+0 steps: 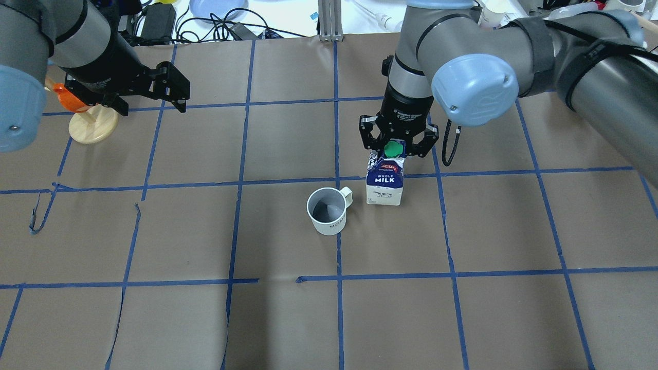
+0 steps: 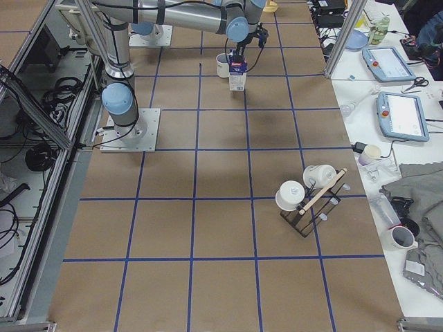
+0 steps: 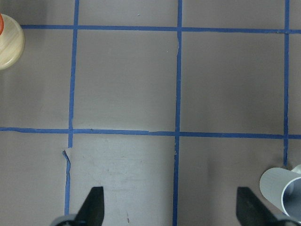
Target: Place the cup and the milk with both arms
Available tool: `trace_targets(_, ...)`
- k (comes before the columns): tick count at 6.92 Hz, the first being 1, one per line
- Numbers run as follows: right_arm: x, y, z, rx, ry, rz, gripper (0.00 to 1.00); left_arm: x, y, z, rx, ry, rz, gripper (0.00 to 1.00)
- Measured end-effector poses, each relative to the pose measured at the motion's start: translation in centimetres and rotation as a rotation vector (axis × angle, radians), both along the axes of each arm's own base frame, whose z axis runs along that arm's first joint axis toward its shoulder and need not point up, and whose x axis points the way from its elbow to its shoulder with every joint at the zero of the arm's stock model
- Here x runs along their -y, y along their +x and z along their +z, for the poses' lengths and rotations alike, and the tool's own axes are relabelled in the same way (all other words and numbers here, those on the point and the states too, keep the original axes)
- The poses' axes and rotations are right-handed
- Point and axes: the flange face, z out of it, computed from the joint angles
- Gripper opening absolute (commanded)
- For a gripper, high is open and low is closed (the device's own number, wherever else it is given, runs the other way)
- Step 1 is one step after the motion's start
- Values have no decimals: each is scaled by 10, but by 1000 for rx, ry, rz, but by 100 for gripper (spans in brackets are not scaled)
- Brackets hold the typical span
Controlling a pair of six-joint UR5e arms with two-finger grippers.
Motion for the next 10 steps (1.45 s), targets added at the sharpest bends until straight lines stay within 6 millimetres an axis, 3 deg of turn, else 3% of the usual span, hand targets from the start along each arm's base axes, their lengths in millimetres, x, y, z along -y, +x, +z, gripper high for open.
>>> trace_targets(3,-32,8,-14,1,43,37,26,2,1,-6,-3,13,2,100)
trace_targets(5,-36,8,-19,5,43,51,32,3,1,-8,-2,17,4,100)
trace_targets(6,-36,9,-19,7,35,53,60,3,2,-8,0,18,3,100)
trace_targets(7,-36,8,-21,7,33,55,95,3,1,-9,1,19,3,100)
trace_targets(10,-38,7,-26,3,25,81,100,5,2,-11,2,23,3,100)
